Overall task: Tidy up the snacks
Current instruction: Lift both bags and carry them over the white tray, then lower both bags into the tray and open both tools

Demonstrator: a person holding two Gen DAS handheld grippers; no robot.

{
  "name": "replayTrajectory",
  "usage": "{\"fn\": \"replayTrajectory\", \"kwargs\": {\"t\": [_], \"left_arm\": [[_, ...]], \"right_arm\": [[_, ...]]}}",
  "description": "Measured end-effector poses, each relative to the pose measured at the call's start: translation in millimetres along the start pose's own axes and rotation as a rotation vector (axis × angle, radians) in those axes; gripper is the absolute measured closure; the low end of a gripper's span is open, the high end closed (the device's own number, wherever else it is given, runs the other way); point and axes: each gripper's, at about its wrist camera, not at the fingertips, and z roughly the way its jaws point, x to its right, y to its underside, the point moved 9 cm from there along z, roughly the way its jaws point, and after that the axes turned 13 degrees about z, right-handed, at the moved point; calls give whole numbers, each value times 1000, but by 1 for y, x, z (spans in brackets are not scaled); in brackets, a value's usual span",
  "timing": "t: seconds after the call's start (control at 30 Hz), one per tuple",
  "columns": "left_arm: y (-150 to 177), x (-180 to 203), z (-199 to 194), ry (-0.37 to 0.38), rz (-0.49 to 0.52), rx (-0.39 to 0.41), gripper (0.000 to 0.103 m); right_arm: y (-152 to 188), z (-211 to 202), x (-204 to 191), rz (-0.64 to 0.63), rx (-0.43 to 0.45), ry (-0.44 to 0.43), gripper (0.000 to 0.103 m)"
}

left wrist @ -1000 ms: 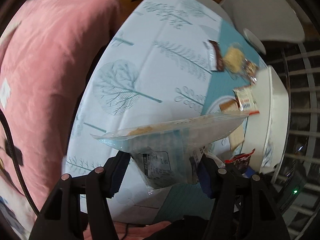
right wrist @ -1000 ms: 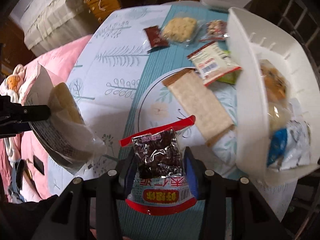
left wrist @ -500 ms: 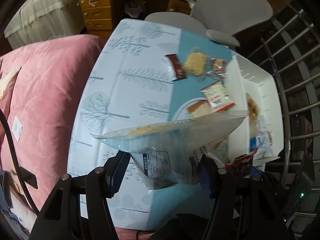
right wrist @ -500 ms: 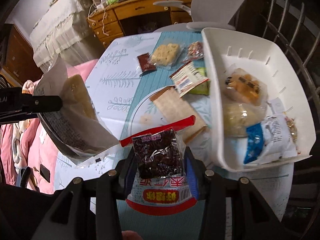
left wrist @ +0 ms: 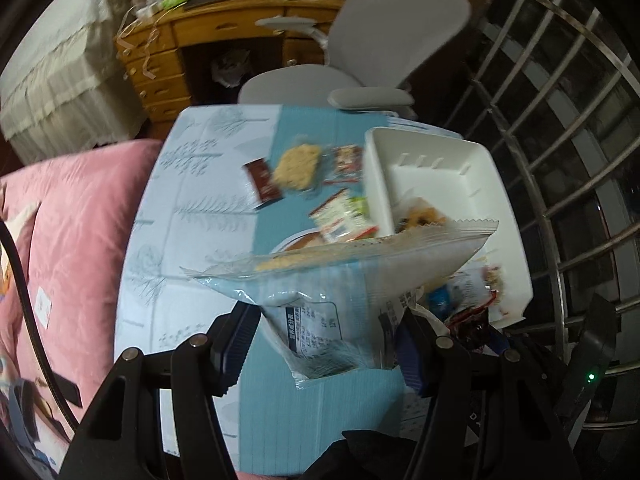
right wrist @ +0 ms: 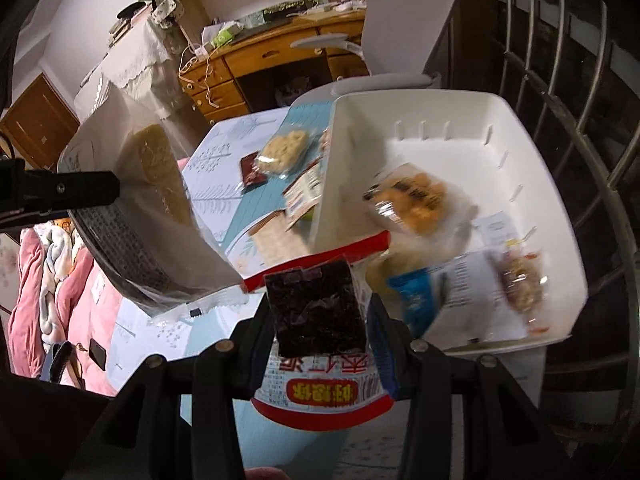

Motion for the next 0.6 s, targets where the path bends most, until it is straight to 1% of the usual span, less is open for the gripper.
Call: {"fn": "replayTrajectory", "kwargs": {"t": [0.17,0.27,0.4,0.6], "left_arm": [[-19,46,4,12,82,-15,41],[-30,73,12,19,136,-40,41],[-43,104,28,23,188,-90,41],[-66,142,60,19,251,-130,41]], "right_arm": [[-16,-13,40,17,49,23,58],[-27,-16,64,36,66,35,58],[-46,-21,95,62,106,42,58],[-64,-13,128,102,125,31,58]]}}
